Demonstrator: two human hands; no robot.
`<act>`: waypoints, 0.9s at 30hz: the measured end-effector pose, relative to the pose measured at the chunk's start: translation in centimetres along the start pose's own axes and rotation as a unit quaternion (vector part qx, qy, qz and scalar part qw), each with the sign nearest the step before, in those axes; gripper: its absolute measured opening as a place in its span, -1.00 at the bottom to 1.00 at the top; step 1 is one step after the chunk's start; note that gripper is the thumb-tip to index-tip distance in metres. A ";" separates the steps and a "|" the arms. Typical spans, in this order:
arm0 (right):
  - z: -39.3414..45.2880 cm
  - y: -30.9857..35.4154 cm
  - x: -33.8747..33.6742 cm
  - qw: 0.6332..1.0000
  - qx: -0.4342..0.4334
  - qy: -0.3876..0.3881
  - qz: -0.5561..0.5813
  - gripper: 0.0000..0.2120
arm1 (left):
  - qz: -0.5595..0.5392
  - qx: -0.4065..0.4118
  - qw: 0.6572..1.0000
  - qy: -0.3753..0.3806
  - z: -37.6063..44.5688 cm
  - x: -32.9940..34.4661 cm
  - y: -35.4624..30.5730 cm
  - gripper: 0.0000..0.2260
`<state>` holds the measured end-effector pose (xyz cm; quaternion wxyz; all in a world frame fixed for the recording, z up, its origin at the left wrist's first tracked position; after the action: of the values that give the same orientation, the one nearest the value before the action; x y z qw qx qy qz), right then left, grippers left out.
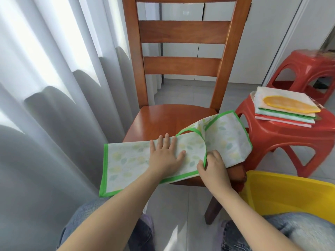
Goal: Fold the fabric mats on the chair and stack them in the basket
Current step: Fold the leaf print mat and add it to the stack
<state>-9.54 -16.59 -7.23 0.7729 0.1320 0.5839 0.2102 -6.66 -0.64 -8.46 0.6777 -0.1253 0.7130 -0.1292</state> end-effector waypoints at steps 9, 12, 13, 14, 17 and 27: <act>1.5 -1.5 -3.1 0.992 0.024 -0.123 0.021 -0.26 | 0.007 0.049 0.999 0.015 1.5 -0.4 0.5 -0.39; 3.0 -0.7 -4.5 0.987 -0.092 -0.122 -0.055 -0.23 | 0.016 0.061 0.998 0.023 1.7 -0.4 0.6 -0.40; 3.4 -0.4 -4.8 0.982 -0.128 -0.108 -0.087 -0.30 | 0.017 0.063 0.998 0.022 1.8 -0.4 0.6 -0.40; 3.8 0.0 -5.0 0.976 -0.156 -0.094 -0.117 -0.40 | 0.016 0.064 0.998 0.022 1.8 -0.4 0.6 -0.40; 5.0 0.1 -5.3 0.968 -0.174 -0.028 -0.178 -0.46 | 0.015 0.073 0.997 0.027 2.0 -0.4 0.9 -0.42; 6.4 -2.8 -3.6 0.933 -0.088 0.164 -0.308 -0.42 | -0.019 0.102 0.993 0.058 3.3 -2.1 3.0 -0.48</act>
<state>-3.76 -20.51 -3.65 0.7018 -0.1593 0.6936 0.0314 -3.26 2.86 -7.73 0.6418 -0.0615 0.7318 -0.2207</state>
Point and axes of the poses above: each hand's wrist, its own z-axis towards the middle knuckle, its own x-axis out of the palm, y = z × x, the point moved 4 cm from there along z, towards the middle knuckle, and after that the axes turned 10 degrees about -z, right-handed, at the moved point
